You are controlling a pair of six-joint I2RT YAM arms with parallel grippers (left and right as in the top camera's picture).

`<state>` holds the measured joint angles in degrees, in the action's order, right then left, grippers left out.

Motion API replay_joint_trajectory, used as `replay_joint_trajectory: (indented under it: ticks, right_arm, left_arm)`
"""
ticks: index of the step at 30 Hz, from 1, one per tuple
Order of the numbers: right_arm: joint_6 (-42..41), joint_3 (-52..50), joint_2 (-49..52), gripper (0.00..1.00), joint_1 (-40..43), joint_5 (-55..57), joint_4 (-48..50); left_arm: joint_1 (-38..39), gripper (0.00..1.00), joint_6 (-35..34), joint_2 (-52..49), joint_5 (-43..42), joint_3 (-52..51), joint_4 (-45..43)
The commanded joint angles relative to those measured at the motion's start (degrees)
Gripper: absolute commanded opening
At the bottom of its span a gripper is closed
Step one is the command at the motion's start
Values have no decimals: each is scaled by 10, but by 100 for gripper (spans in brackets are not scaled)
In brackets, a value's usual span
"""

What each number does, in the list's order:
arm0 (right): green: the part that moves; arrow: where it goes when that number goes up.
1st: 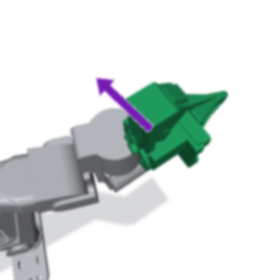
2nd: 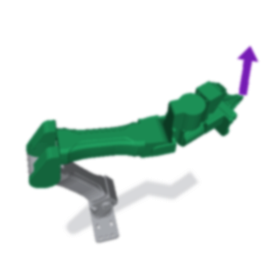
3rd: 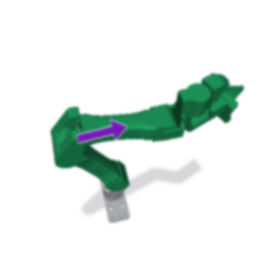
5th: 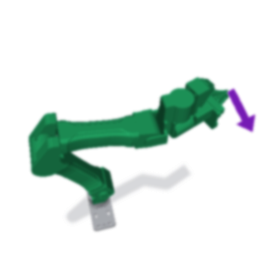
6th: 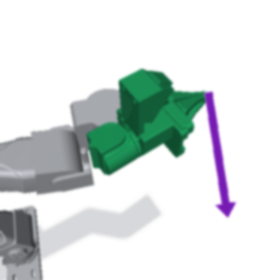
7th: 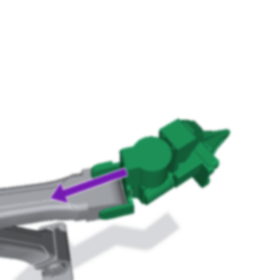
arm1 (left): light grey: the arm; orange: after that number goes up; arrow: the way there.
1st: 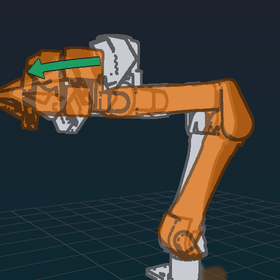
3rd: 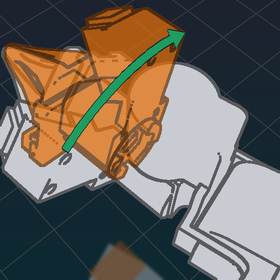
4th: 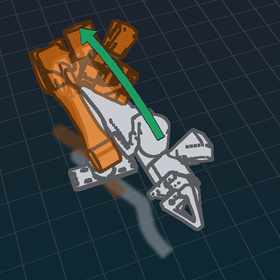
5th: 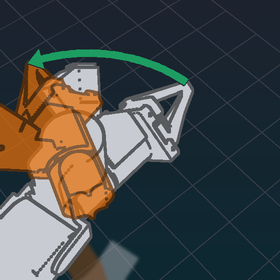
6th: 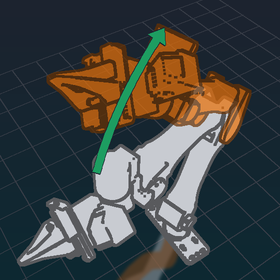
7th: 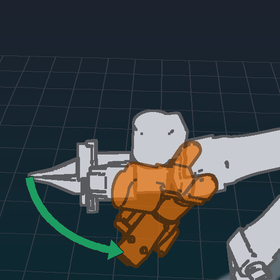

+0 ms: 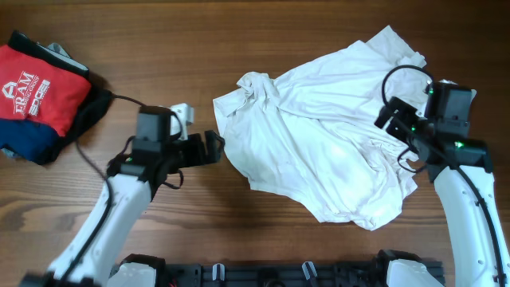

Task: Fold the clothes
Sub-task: 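Drag the white T-shirt with the right gripper toward table center, then grasp the left edge of the T-shirt with the left gripper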

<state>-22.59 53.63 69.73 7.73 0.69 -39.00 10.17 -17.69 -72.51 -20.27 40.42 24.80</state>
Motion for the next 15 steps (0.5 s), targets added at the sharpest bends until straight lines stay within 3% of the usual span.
replay_joint_trajectory:
  ticks: [1,10,12,13,15]
  right_arm:
    - [15,2,-5,100,16,12,-22]
    - [14,2,-5,100,16,10,-45]
    - [14,2,-5,100,16,10,-46]
    - [14,2,-5,100,16,5,-46]
    - [14,2,-5,100,16,2,-46]
  left_arm:
    - [47,100,-39,-80,-14,10,-39]
    - [110,98,-113,-223,-14,10,-142]
    - [115,91,-113,-235,-14,10,-155]
    - [122,75,-113,-241,-14,10,-170]
    - [133,61,-113,-243,-14,10,-189]
